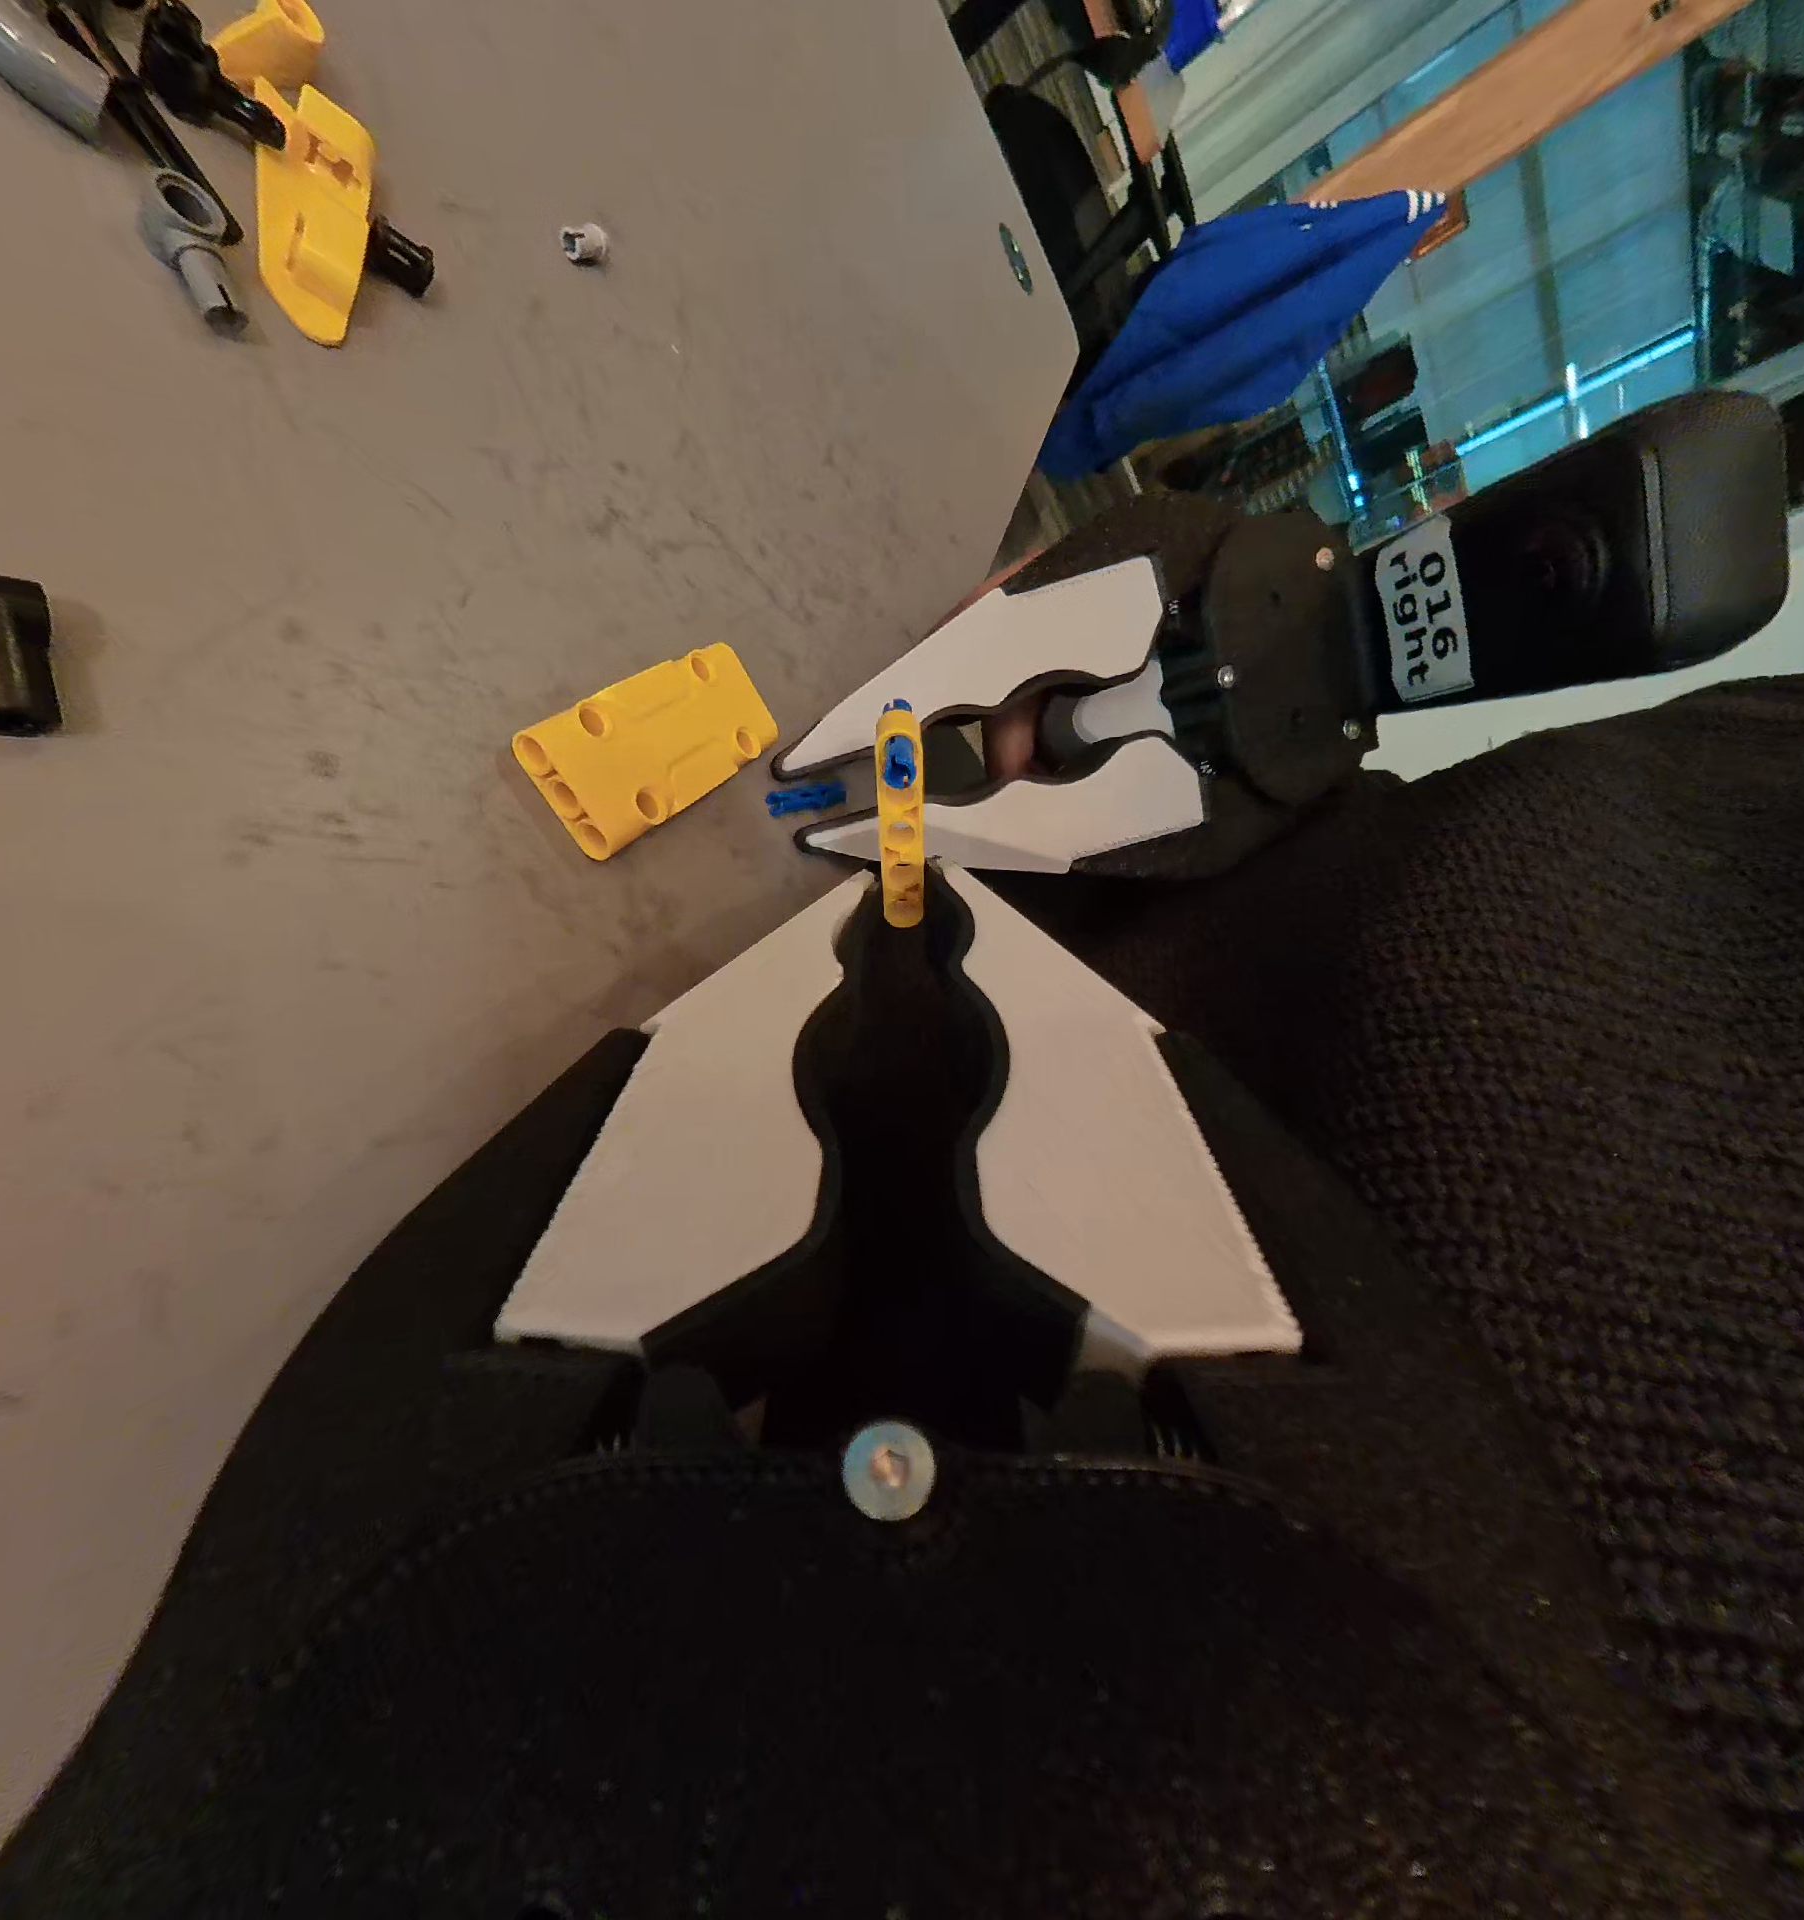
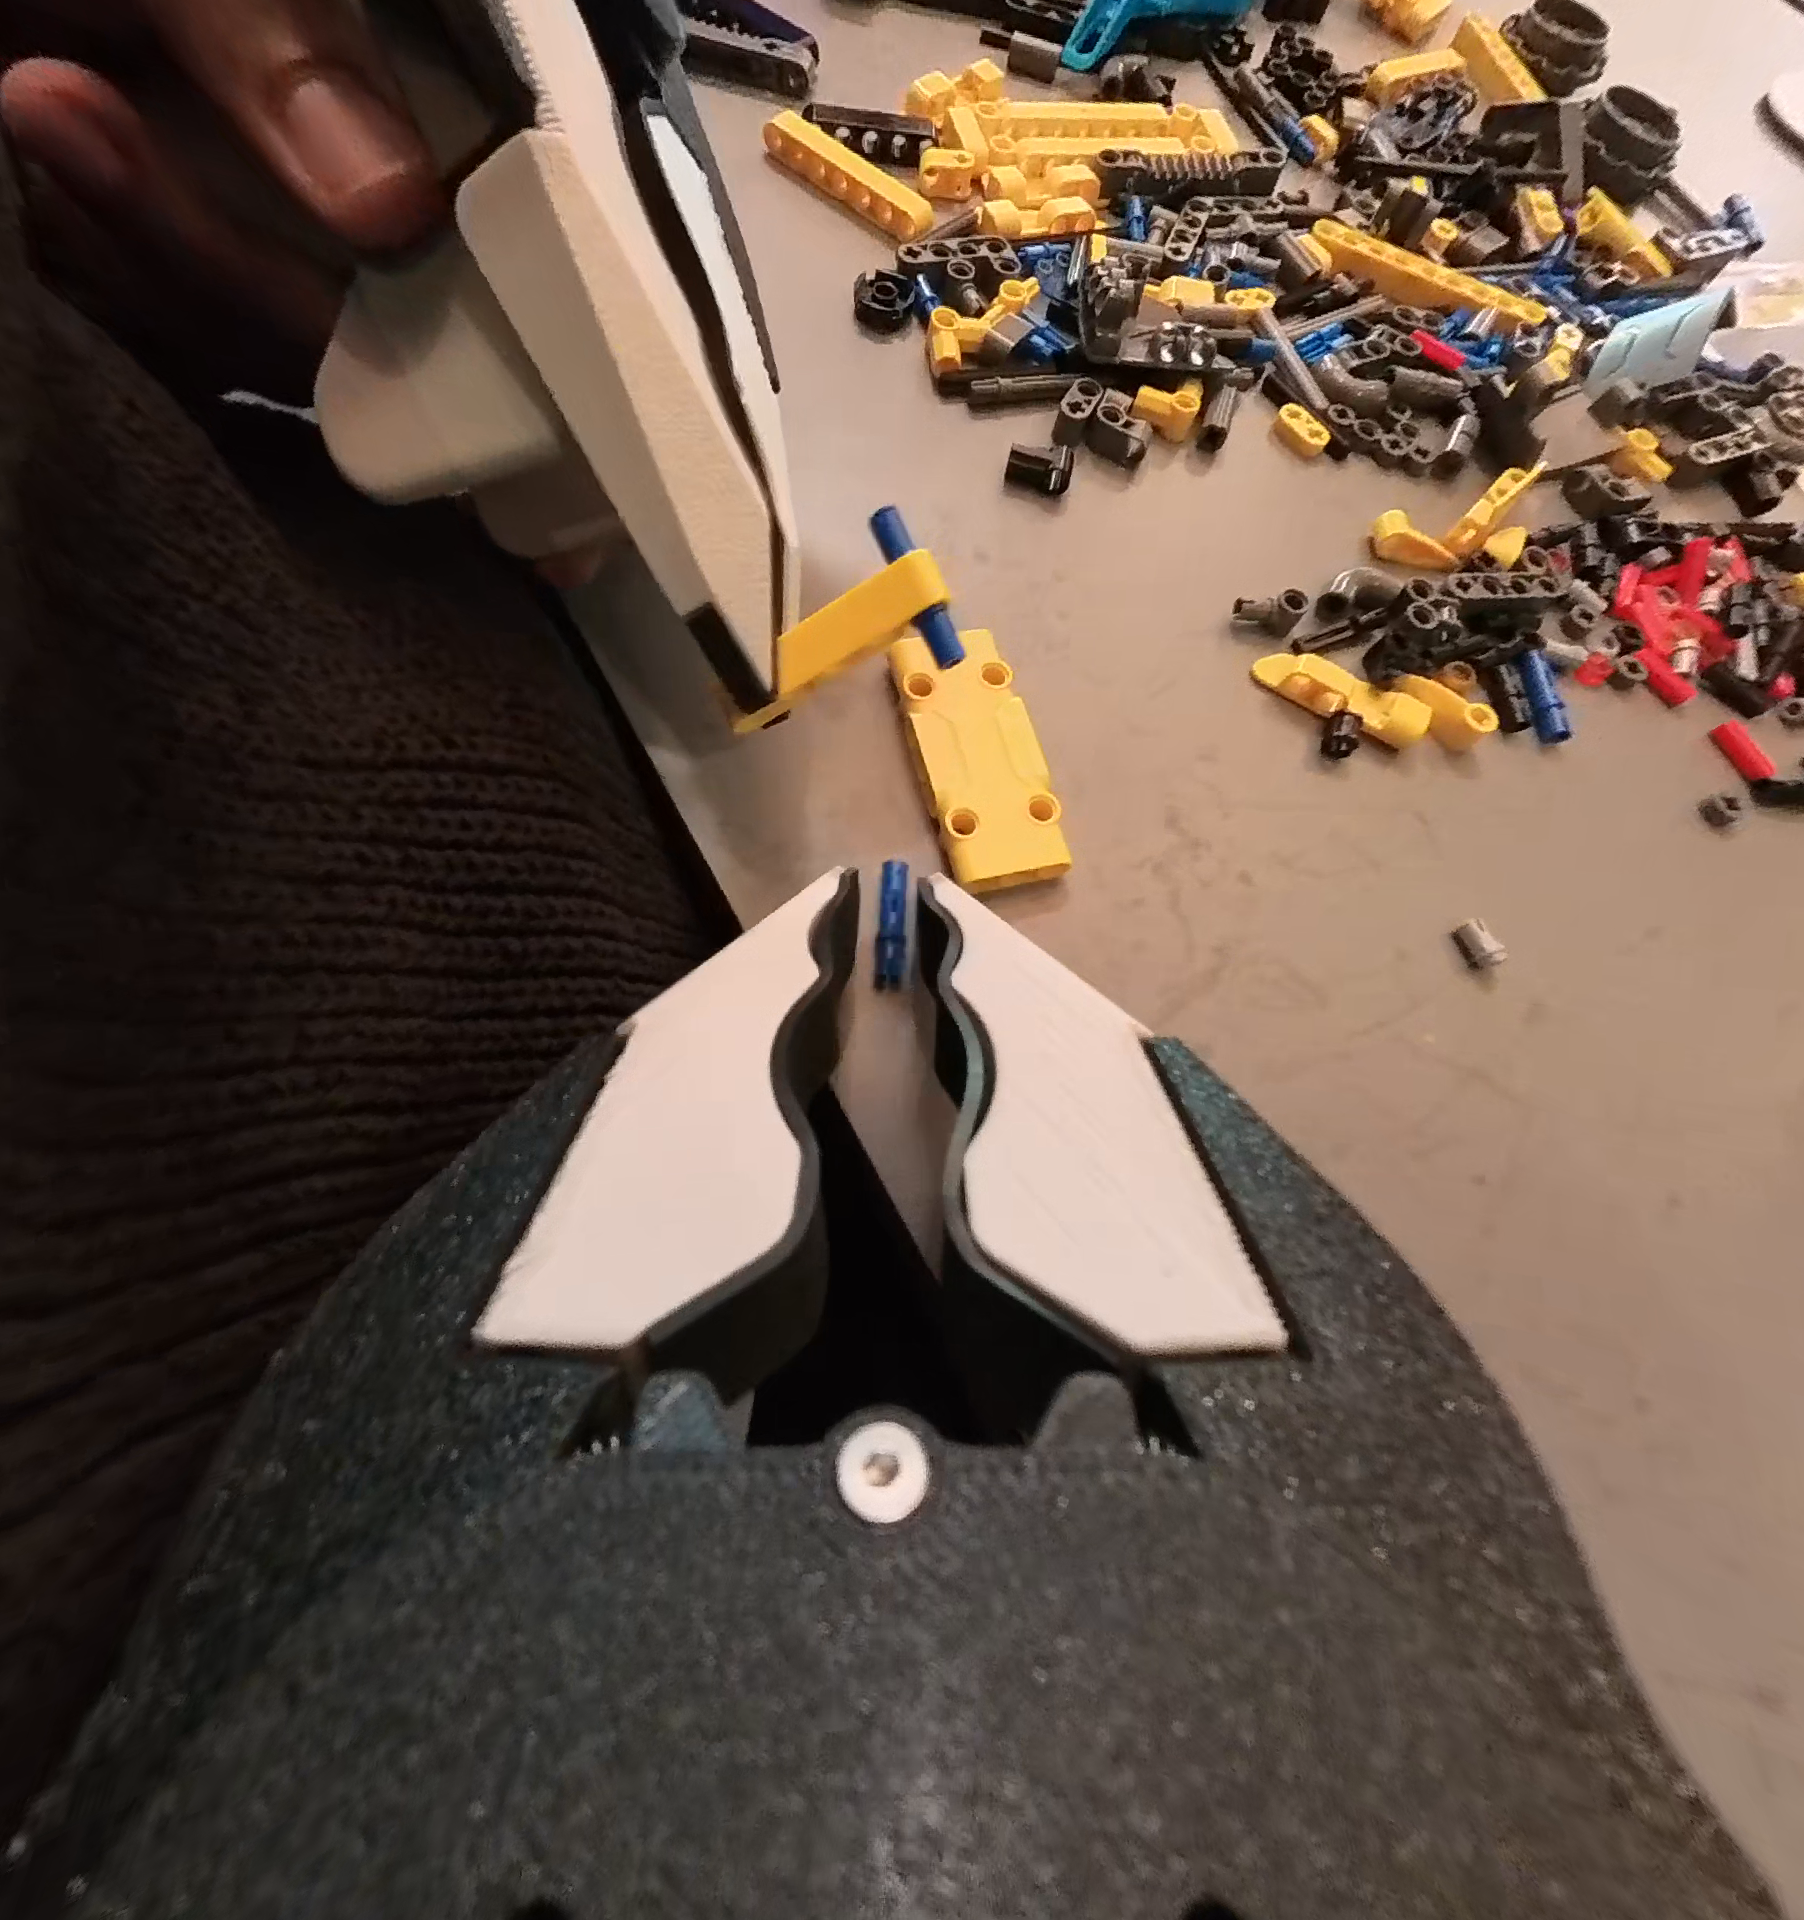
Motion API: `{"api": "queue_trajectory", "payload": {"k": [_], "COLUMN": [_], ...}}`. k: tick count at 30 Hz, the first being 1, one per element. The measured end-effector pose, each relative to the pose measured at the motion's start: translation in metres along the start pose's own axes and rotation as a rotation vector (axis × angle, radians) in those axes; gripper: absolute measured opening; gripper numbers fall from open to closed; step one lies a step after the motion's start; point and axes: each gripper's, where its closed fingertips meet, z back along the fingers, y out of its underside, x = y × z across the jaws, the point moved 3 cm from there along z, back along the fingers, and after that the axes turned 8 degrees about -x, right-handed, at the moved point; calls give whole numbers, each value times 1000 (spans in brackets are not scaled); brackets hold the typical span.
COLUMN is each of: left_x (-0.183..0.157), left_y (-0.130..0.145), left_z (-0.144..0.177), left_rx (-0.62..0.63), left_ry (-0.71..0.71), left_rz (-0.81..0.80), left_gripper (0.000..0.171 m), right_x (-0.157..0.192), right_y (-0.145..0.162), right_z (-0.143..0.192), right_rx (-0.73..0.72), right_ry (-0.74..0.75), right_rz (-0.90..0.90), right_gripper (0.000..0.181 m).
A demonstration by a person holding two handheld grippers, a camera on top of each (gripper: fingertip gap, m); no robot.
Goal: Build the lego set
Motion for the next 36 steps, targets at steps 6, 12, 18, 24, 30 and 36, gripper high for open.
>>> {"api": "queue_trajectory", "payload": {"k": [6, 12, 18, 24, 30, 36], "left_x": [0, -5, -11, -14, -15, -16], "left_y": [-1, -10, 4, 9, 10, 14], "left_z": [2, 15, 20, 20, 20, 20], "left_rx": [-19, -115, -74, -62, -45, -16], "left_ry": [19, 197, 187, 242, 248, 267], "left_rz": [23, 292, 306, 369, 371, 402], "left_gripper": [4, 4, 4, 4, 4, 4], "right_x": [0, 9, 27, 33, 36, 39], "right_y": [-1, -27, -47, -51, -49, -49], "right_z": [-2, 8, 11, 10, 10, 12], "right_rx": [22, -135, -234, -225, -218, -216], "right_ry": [-34, -138, -246, -297, -327, -350], "right_rz": [-49, -124, -91, -57, -76, -53], "right_gripper": [4, 4, 3, 3, 4, 3]}}
